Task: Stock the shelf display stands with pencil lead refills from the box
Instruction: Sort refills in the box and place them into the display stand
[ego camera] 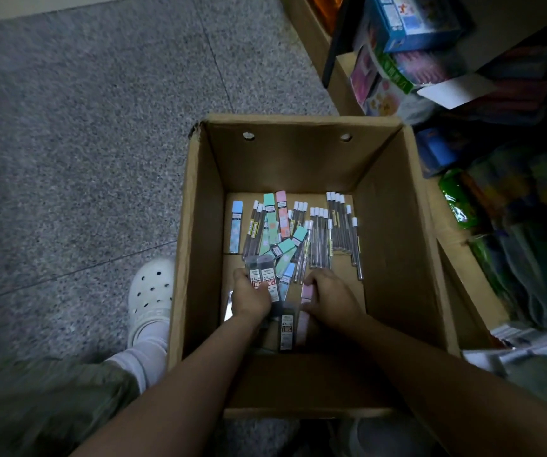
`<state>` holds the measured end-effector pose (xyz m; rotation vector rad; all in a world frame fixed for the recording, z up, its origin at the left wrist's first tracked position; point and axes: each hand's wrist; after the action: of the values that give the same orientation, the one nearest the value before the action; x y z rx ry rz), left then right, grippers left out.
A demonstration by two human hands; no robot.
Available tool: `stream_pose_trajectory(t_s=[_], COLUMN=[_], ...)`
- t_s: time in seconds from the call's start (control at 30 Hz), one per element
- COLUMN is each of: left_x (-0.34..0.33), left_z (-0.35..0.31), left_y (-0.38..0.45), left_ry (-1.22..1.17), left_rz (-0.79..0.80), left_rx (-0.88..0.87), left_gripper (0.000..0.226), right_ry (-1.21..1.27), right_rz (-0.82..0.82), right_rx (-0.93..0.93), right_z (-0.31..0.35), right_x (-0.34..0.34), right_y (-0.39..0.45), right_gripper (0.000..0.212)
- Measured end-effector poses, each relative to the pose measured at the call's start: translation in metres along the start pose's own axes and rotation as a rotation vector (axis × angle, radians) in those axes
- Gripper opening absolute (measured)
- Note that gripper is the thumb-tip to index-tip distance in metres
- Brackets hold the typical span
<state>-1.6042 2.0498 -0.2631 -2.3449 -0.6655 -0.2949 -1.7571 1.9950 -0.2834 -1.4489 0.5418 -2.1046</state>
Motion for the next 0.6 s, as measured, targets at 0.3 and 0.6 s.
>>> stream_pose_trajectory(t_s=[0.3,0.6], left_x=[0.015,0.012], left_z=[-0.008,-0.014], left_y=[-0.014,-0.012], left_ry=[-0.032,0.034], left_rz=[0.027,0.082], left_rx=[-0.041,-0.056], left_gripper=[0.028,0.023], right_ry=[-0.275,0.304], right_rz=[0.025,-0.067], right_rx=[-0.019,-0.141], right_z=[0.0,0.002], right_x=[-0.003,0.01], right_y=[-0.01,0.001], right_gripper=[0.093,0.055])
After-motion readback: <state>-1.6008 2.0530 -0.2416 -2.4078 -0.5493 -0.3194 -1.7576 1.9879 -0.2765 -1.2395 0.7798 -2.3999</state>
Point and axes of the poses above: each hand's wrist, its own y-axis towards the middle knuckle, its own x-axis out of the back of the hand, z = x × y, and after that the axes turned 13 degrees about -x, right-handed
